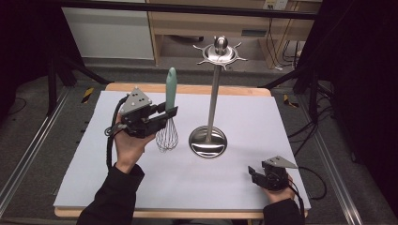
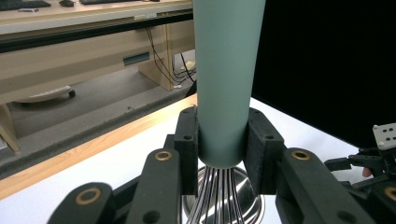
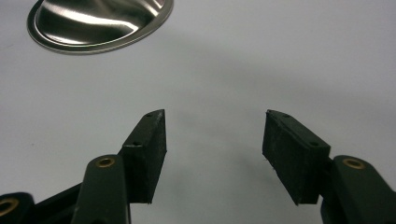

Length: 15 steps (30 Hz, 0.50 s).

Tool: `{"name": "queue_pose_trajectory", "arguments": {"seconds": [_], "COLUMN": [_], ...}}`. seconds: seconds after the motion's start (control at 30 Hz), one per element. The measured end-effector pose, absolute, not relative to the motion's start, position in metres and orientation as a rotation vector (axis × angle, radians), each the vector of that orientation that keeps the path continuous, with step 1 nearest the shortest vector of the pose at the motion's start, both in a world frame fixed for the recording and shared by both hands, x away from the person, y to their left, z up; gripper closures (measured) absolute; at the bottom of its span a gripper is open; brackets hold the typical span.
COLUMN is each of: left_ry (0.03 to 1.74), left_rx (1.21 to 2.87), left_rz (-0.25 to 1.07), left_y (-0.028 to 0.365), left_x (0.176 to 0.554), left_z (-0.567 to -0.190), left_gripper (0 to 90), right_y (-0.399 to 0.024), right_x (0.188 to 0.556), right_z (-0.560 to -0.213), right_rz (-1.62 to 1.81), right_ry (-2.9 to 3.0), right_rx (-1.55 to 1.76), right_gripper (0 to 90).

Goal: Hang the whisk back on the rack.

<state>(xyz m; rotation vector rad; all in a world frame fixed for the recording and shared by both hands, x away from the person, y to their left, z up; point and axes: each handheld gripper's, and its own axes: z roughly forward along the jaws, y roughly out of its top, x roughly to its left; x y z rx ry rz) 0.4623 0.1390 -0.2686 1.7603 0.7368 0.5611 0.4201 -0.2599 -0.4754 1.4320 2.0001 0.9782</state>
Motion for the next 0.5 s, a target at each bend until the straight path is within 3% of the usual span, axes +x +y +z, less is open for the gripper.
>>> {"name": "queue_pose_trajectory", "arguments": {"seconds": [0.5], "left_ry": [0.721], "left_rx": [1.765], "left_rz": [0.536], "left_y": [0.123], "left_x": [0.473], "left_z": [-0.265], "left_gripper": [68.6], "right_y": [-0.260], "right_x": [0.421], "right_z": [-0.476], "right_rz": [0.979], "right_ry": [1.999], "right_rx": [1.434], "right_gripper": [40.2]}}
